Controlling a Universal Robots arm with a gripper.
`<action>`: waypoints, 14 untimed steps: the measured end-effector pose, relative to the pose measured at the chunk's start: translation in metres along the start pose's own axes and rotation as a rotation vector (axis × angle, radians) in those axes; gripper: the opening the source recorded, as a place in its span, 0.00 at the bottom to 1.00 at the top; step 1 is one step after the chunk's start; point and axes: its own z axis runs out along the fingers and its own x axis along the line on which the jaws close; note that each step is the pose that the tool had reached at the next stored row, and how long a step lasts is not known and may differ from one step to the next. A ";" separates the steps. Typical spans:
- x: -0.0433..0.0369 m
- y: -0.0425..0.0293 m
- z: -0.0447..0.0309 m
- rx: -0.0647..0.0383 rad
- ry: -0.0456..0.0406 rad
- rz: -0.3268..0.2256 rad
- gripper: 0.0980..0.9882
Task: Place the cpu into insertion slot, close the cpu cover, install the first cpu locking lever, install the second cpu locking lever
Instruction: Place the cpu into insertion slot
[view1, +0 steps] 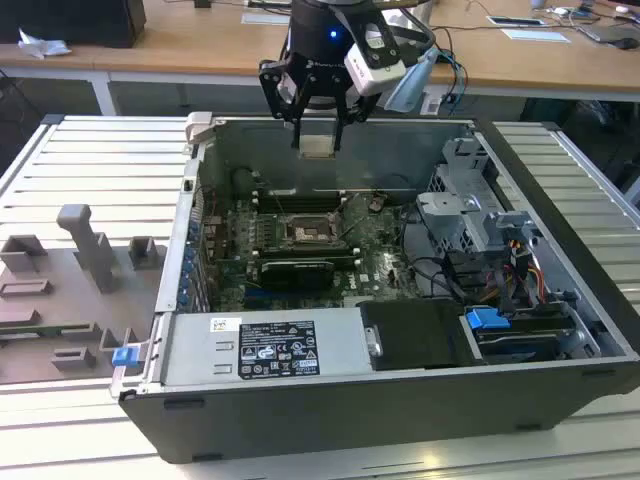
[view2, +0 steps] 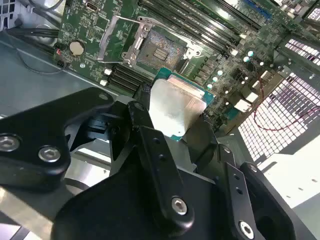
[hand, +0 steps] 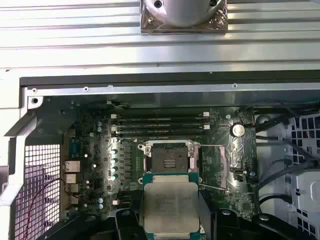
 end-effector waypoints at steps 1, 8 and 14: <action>0.0000 0.0000 0.0000 0.000 0.0000 0.000 0.48; 0.0000 0.0000 0.0002 -0.001 -0.0030 0.034 0.48; 0.0000 0.0000 0.0004 -0.001 -0.0065 0.073 0.48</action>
